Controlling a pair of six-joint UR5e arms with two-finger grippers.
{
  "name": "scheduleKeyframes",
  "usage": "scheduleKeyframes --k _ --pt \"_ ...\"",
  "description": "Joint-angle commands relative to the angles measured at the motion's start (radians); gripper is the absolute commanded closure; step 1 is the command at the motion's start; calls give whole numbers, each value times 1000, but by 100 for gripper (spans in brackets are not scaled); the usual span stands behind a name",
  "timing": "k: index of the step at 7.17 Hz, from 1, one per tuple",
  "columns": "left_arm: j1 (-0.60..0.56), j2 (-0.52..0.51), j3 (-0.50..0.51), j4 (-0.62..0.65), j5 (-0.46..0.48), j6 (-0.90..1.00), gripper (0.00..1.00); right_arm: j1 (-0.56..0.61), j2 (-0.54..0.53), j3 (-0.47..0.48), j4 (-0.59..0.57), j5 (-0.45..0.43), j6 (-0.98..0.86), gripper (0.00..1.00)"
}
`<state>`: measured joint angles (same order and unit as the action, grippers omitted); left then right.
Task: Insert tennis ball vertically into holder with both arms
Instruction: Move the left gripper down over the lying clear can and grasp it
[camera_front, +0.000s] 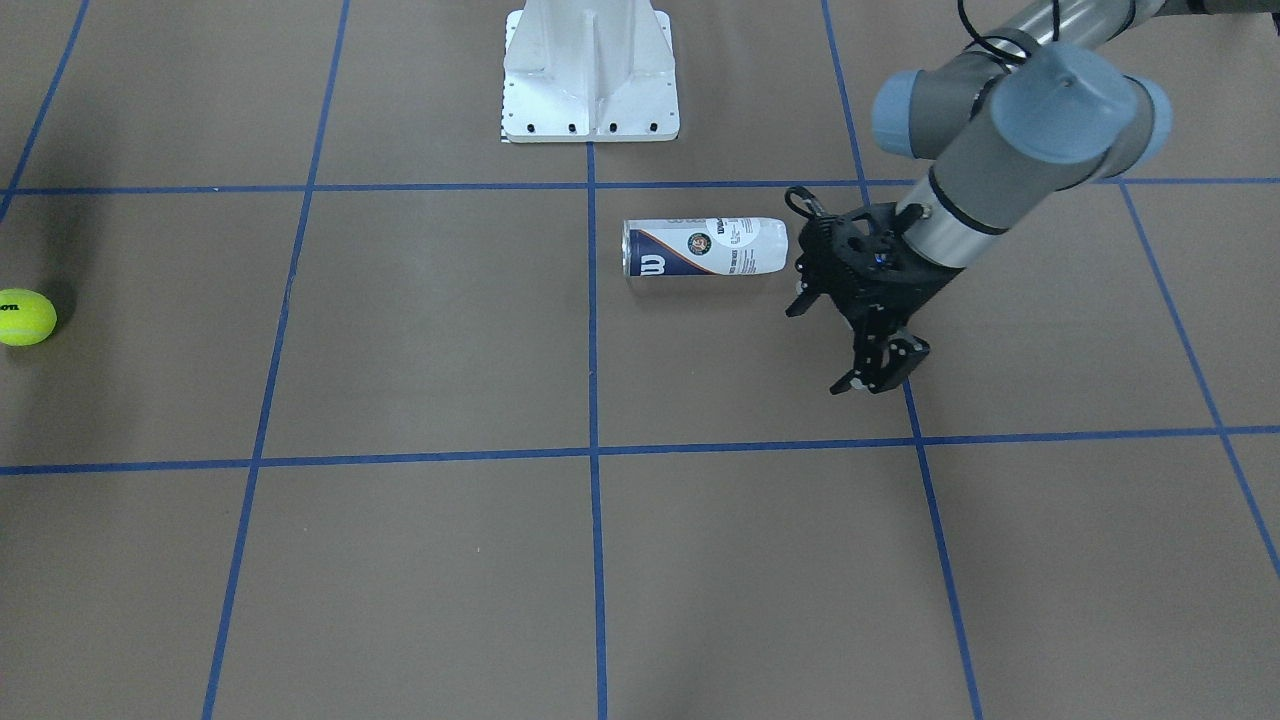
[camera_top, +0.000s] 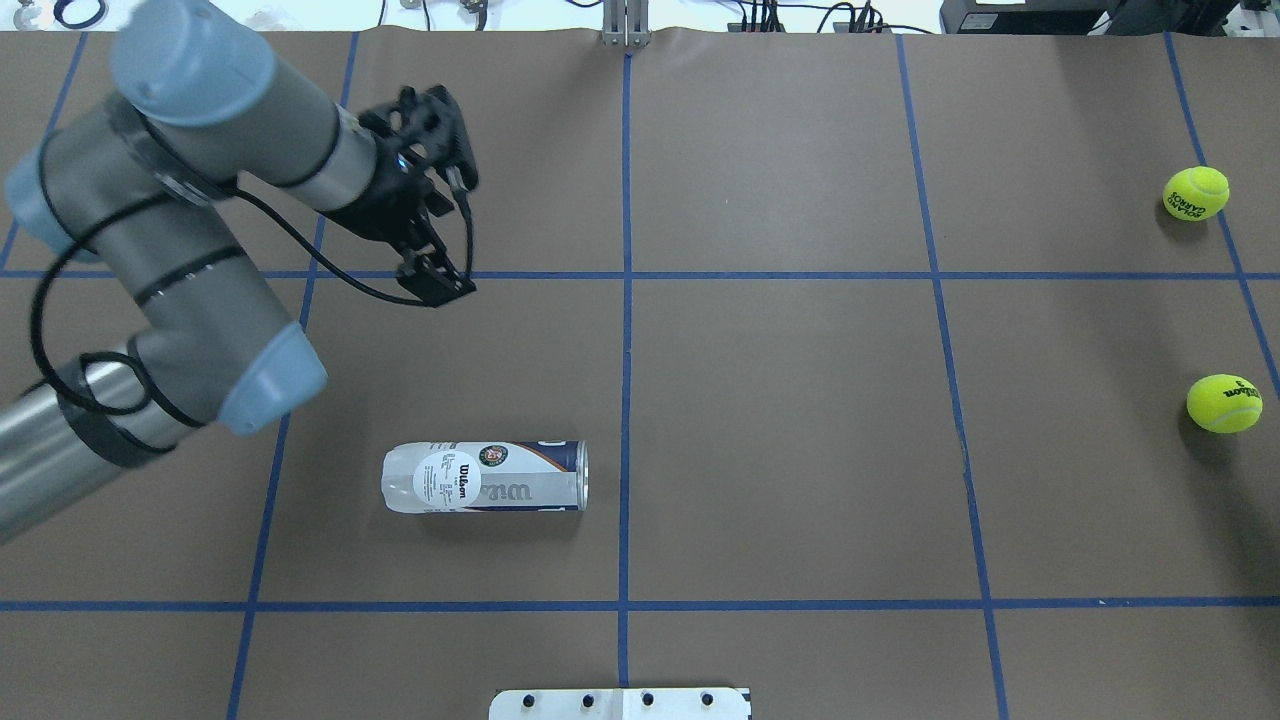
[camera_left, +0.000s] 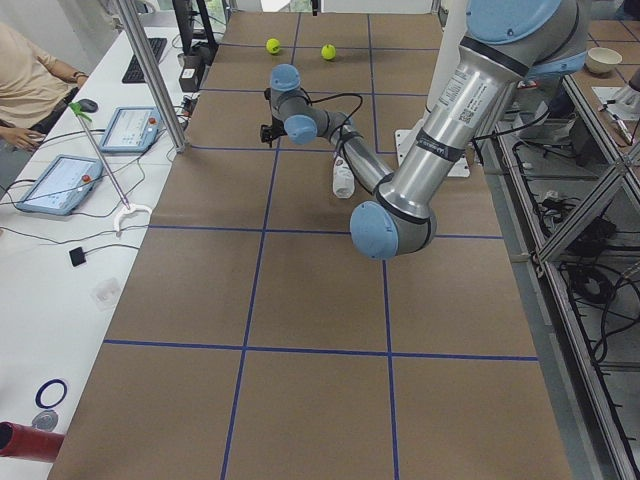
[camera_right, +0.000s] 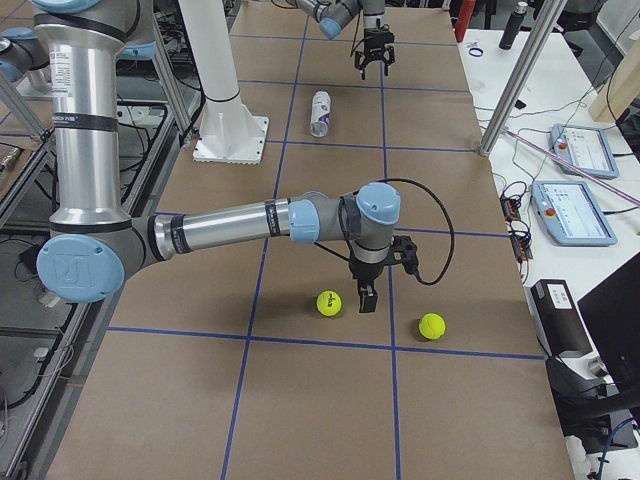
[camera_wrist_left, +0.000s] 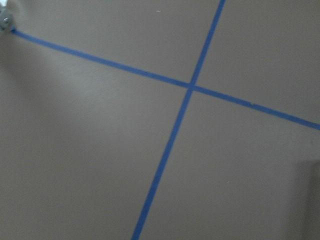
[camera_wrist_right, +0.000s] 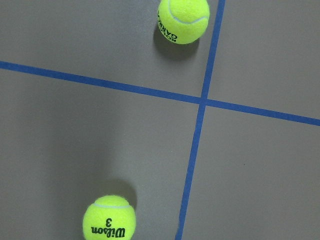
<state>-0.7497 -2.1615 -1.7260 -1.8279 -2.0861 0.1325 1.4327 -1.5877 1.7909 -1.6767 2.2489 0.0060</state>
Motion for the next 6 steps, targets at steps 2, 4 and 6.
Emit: scheduleKeyframes --k 2,4,6 --pt "202 -63 -52 159 133 94 1 0 -2 11 0 18 2 0" --pt "262 -69 -50 191 156 142 1 0 -2 13 0 18 2 0" --pt "343 -72 -40 193 257 142 1 0 -2 19 -2 18 2 0"
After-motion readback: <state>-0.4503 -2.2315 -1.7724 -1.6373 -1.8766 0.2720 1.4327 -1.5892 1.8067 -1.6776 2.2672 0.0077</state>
